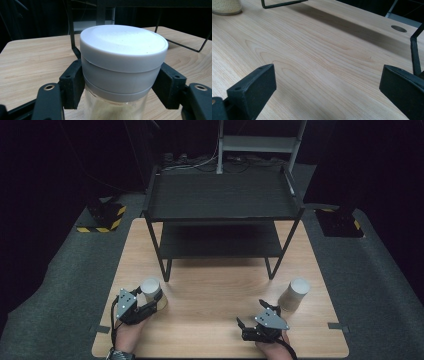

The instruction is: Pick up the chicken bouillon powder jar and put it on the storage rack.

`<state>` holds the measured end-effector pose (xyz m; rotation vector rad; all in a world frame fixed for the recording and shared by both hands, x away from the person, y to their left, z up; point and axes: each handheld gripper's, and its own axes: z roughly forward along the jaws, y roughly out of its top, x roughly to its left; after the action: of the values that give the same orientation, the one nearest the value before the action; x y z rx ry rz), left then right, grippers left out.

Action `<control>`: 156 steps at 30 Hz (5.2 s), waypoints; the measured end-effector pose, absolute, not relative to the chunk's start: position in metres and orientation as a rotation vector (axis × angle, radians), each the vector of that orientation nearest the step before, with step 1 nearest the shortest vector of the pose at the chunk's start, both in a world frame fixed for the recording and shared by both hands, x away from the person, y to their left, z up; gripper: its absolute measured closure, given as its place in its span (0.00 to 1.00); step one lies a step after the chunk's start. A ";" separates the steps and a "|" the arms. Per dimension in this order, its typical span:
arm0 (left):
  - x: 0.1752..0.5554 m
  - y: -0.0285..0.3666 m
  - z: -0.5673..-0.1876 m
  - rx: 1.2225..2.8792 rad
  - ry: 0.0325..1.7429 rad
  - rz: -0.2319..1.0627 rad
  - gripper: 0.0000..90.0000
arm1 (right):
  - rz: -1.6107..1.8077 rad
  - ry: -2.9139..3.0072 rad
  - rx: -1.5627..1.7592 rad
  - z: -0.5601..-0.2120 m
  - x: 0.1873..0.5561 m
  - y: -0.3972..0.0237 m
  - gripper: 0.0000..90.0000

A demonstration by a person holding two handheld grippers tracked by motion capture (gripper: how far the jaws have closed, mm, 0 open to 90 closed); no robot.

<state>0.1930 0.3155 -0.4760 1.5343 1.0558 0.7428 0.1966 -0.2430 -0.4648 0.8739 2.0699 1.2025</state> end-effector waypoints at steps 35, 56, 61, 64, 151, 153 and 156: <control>0.181 0.306 -0.449 1.536 0.962 0.744 0.38 | 1.210 2.073 0.878 -0.465 0.198 -0.244 0.00; 0.182 0.295 -0.411 1.507 0.885 0.700 0.38 | 1.185 2.085 0.878 -0.463 0.198 -0.241 0.00; 0.185 0.292 -0.400 1.505 0.865 0.700 0.38 | 1.173 2.087 0.876 -0.462 0.198 -0.240 0.00; 0.187 0.291 -0.393 1.503 0.853 0.702 0.38 | 1.172 2.088 0.876 -0.462 0.198 -0.240 0.00; 0.259 0.255 -0.241 1.375 0.702 0.740 0.38 | 1.201 2.084 0.904 -0.462 0.200 -0.244 0.00; 0.263 0.252 -0.238 1.374 0.701 0.744 0.38 | 1.202 2.086 0.903 -0.462 0.200 -0.244 0.00; 0.268 0.250 -0.233 1.375 0.699 0.745 0.38 | 1.204 2.084 0.910 -0.462 0.201 -0.245 0.00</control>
<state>0.2681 0.2496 -0.2328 1.3750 0.6995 0.7453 0.2006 -0.2451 -0.4622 0.9103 2.0838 1.2042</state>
